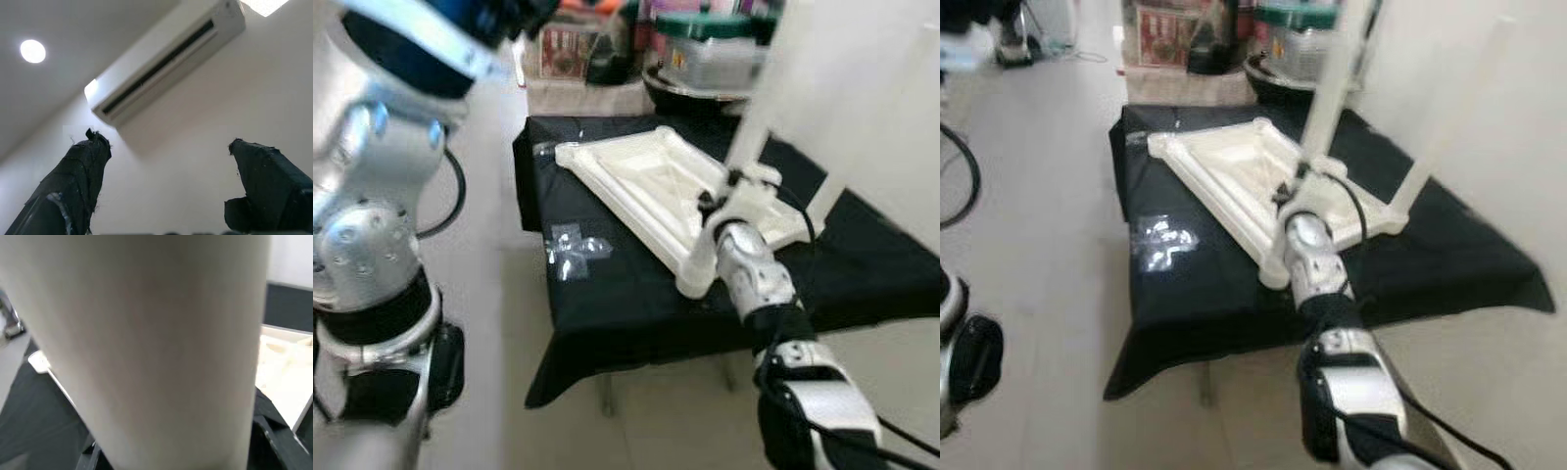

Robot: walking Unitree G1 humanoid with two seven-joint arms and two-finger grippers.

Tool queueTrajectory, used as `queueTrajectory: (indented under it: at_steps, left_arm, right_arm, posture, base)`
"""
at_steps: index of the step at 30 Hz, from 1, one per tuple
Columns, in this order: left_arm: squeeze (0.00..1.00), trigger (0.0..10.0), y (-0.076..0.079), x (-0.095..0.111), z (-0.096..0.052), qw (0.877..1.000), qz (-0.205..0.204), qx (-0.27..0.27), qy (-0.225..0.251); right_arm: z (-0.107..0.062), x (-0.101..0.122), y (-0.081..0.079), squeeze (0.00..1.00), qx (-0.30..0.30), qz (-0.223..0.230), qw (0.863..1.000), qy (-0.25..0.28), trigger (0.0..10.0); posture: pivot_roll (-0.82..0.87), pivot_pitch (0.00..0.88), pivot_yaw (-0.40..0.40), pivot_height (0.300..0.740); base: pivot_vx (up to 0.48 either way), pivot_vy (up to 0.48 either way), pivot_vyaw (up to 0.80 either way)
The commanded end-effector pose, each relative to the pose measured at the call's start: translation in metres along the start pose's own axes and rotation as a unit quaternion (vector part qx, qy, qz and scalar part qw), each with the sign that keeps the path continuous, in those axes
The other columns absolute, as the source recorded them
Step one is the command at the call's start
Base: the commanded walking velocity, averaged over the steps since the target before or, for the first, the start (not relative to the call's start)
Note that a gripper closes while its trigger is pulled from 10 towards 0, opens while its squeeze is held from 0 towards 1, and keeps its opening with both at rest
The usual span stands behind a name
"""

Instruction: Building children table

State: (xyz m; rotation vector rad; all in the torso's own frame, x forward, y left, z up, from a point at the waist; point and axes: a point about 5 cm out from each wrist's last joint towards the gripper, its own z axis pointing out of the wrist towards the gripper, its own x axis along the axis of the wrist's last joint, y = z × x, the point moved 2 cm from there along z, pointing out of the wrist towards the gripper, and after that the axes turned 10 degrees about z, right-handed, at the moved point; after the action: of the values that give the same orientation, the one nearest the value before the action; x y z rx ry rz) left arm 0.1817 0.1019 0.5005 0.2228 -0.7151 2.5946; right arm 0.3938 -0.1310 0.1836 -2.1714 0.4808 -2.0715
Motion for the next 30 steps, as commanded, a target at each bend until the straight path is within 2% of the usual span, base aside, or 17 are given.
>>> queueTrajectory:
  at_steps: [1,2,6,8,11,12,13,14,17,18,19,21,25,26,28,29,30]
  left_arm:
    - [0.00,10.0,-0.001,0.007,0.006,1.000,0.000,0.013,0.017]
    - [0.00,10.0,-0.004,0.018,0.011,0.999,-0.002,0.029,0.036]
    - [0.00,10.0,-0.008,0.023,0.011,0.998,0.003,0.042,0.040]
    - [0.00,10.0,-0.010,0.026,0.012,0.998,0.013,0.046,0.040]
    - [0.00,10.0,-0.013,0.030,0.012,0.997,0.027,0.055,0.038]
    - [0.00,10.0,-0.014,0.033,0.011,0.997,0.030,0.060,0.039]
    - [0.00,10.0,-0.014,0.035,0.012,0.997,0.031,0.064,0.039]
    - [0.00,10.0,-0.014,0.037,0.012,0.996,0.039,0.067,0.038]
    - [0.00,10.0,-0.013,0.040,0.012,0.996,0.042,0.063,0.042]
    - [0.00,10.0,-0.014,0.041,0.010,0.996,0.038,0.068,0.039]
    - [0.00,10.0,-0.014,0.043,0.008,0.996,0.029,0.073,0.039]
    - [0.00,10.0,-0.013,0.048,0.007,0.996,0.017,0.072,0.044]
    - [0.00,10.0,-0.011,0.056,0.006,0.996,0.019,0.066,0.049]
    - [0.00,10.0,-0.011,0.060,0.004,0.996,0.026,0.069,0.048]
    - [0.00,10.0,-0.012,0.062,0.002,0.996,0.031,0.071,0.046]
    - [0.00,10.0,-0.012,0.063,0.000,0.996,0.040,0.074,0.042]
    - [0.00,10.0,-0.013,0.064,-0.003,0.995,0.044,0.078,0.038]
  right_arm:
    - [-0.017,-0.038,-0.008,0.00,0.027,-0.022,0.995,-0.090,0.0]
    - [-0.031,-0.046,-0.042,0.00,0.153,-0.004,0.981,-0.123,10.0]
    - [-0.038,-0.040,-0.066,0.00,0.276,-0.002,0.954,-0.120,10.0]
    - [-0.044,-0.036,-0.076,0.00,0.364,-0.016,0.922,-0.130,10.0]
    - [-0.016,-0.006,-0.057,0.01,0.361,-0.064,0.926,-0.088,10.0]
    - [-0.005,0.012,-0.047,0.60,0.348,-0.089,0.931,-0.059,10.0]
    - [0.000,0.024,-0.042,0.60,0.338,-0.105,0.934,-0.039,10.0]
    - [0.001,0.031,-0.041,1.00,0.342,-0.117,0.932,-0.035,10.0]
    - [0.002,0.037,-0.041,1.00,0.340,-0.116,0.933,-0.034,10.0]
    - [0.001,0.038,-0.048,1.00,0.382,-0.128,0.914,-0.053,10.0]
    - [-0.005,0.039,-0.056,0.00,0.439,-0.126,0.887,-0.067,10.0]
    - [-0.015,0.033,-0.066,0.00,0.517,-0.122,0.843,-0.090,10.0]
    - [-0.018,0.023,-0.071,0.00,0.527,-0.117,0.835,-0.102,10.0]
    - [-0.011,0.018,-0.072,0.00,0.495,-0.112,0.857,-0.093,6.7]
    - [-0.006,0.015,-0.072,0.00,0.468,-0.109,0.873,-0.085,6.7]
    - [0.002,0.013,-0.070,0.00,0.423,-0.092,0.898,-0.082,0.0]
    - [0.007,0.011,-0.066,0.00,0.385,-0.072,0.916,-0.083,0.0]
  posture:
    - [0.16,0.000,-0.120,0.740]
    - [0.15,0.000,-0.118,0.740]
    - [0.15,0.000,-0.118,0.740]
    - [0.15,0.000,-0.120,0.740]
    - [0.15,0.000,-0.130,0.740]
    - [0.14,0.000,-0.133,0.740]
    - [0.14,0.000,-0.133,0.740]
    - [0.14,0.000,-0.135,0.740]
    - [0.14,0.000,-0.135,0.740]
    - [0.14,0.000,-0.135,0.740]
    - [0.14,0.000,-0.134,0.740]
    - [0.16,0.000,-0.137,0.740]
    - [0.16,0.000,-0.138,0.740]
    - [0.16,0.000,-0.140,0.740]
    - [0.16,0.000,-0.140,0.740]
    - [0.16,0.000,-0.140,0.740]
    - [0.16,0.000,-0.141,0.740]
  base:
    - [0.000,0.000,0.00]
    - [0.000,0.000,0.00]
    - [0.000,0.000,0.00]
    - [0.000,0.000,0.00]
    - [0.000,0.000,0.00]
    - [0.000,0.000,0.00]
    - [0.000,0.000,0.00]
    - [0.000,0.000,0.00]
    - [0.000,0.000,0.00]
    - [0.000,0.000,0.00]
    - [0.000,0.000,0.00]
    - [0.000,0.000,0.00]
    - [0.000,0.000,0.00]
    - [0.000,0.000,0.00]
    - [0.000,0.000,0.00]
    - [0.000,0.000,0.00]
    - [0.000,0.000,0.00]
